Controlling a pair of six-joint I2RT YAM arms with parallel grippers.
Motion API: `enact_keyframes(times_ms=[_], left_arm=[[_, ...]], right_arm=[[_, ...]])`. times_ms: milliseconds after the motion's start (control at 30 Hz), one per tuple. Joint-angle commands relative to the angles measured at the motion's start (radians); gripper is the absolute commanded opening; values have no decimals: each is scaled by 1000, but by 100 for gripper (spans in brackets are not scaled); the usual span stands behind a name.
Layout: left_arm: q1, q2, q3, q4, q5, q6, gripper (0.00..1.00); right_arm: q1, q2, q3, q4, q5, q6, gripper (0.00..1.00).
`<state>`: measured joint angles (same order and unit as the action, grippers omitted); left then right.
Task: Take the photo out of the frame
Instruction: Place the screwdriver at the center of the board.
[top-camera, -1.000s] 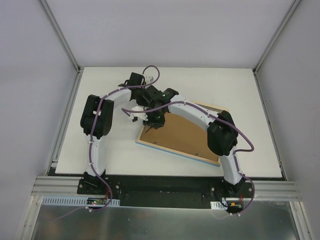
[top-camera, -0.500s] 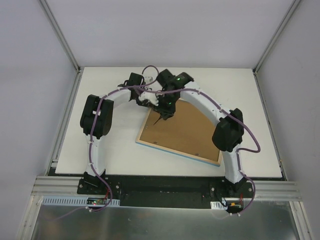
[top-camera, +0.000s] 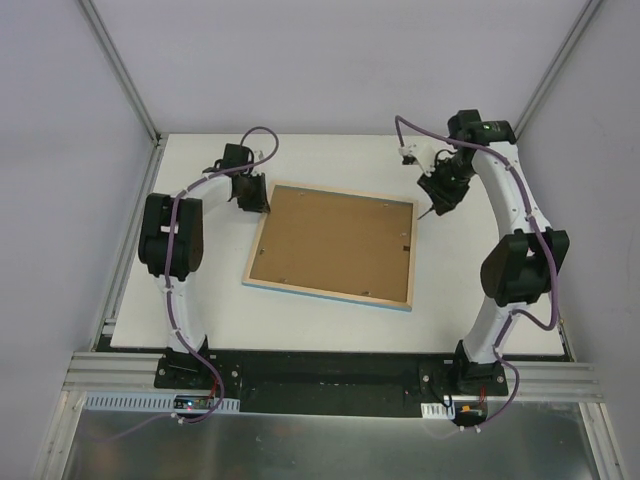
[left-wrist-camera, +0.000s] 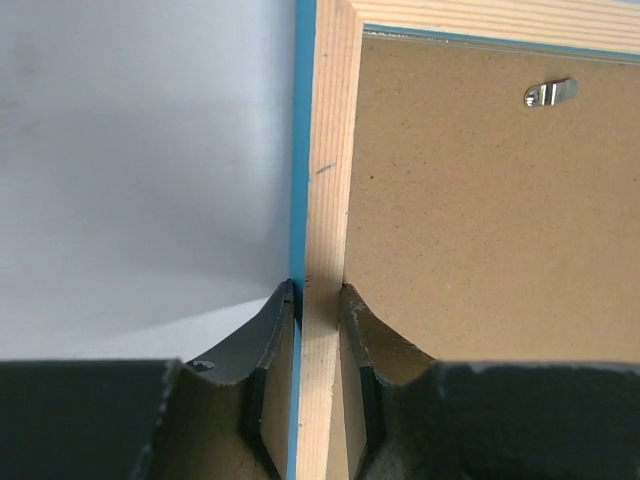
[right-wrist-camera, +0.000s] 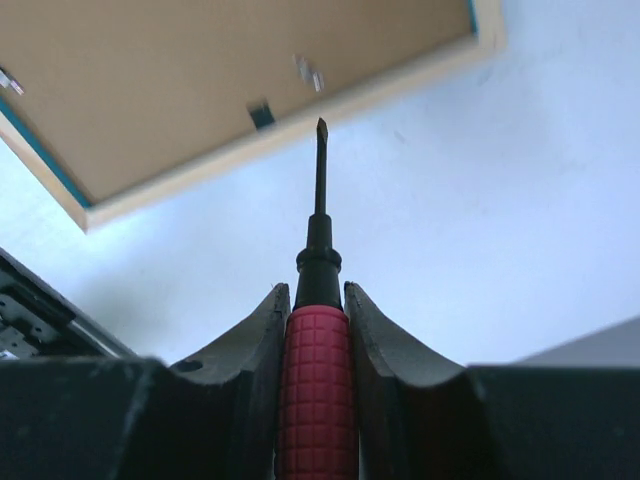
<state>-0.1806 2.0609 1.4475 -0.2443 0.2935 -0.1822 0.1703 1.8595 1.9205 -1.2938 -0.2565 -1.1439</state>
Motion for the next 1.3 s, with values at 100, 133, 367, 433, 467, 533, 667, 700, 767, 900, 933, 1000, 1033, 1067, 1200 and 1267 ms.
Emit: enact_keyframes(times_ms=[100, 133, 367, 433, 467, 533, 667, 700, 767, 900, 933, 1000, 1033, 1067, 1200, 1267], left_arm=[[50, -102, -55, -69, -73, -54, 0], [52, -110, -55, -69, -67, -51, 0], [50, -214, -59, -67, -42, 4, 36], [50, -251, -53, -67, -27, 30, 41], [50, -268, -53, -67, -16, 49, 43], [44, -297, -55, -66, 15, 93, 45], [10, -350, -79, -64, 113, 220, 47], [-5, -366, -96, -61, 116, 249, 47], [-48, -390, -133, -59, 156, 323, 47], [-173, -438, -209, -59, 165, 461, 48], [-206, -449, -228, -59, 161, 487, 48], [-290, -467, -265, -59, 142, 536, 49], [-321, -475, -282, -59, 124, 559, 49], [-354, -479, -297, -59, 110, 579, 49], [-453, -479, -340, -59, 61, 613, 53], [-497, -475, -357, -58, 38, 632, 55]], right_arm=[[-141, 13, -130, -364, 191, -73, 1], [-150, 38, -146, -364, 201, -71, 1], [-167, 254, -69, -366, 237, -33, 2], [-166, 328, -3, -366, 241, -16, 5], [-167, 367, 33, -366, 237, -7, 8], [-167, 449, 118, -364, 215, 18, 11], [-189, 575, 279, -363, 125, 71, 15], [-189, 596, 320, -358, 105, 85, 16], [-190, 625, 368, -329, 73, 105, 16], [-193, 665, 439, -248, 82, 147, 17], [-196, 670, 440, -230, 77, 153, 16], [-206, 649, 388, -132, 68, 171, 15], [-209, 630, 341, -86, 72, 176, 15], [-210, 613, 306, -37, 85, 179, 14], [-227, 607, 271, 51, 117, 226, 9], [-235, 612, 275, 77, 134, 260, 11]])
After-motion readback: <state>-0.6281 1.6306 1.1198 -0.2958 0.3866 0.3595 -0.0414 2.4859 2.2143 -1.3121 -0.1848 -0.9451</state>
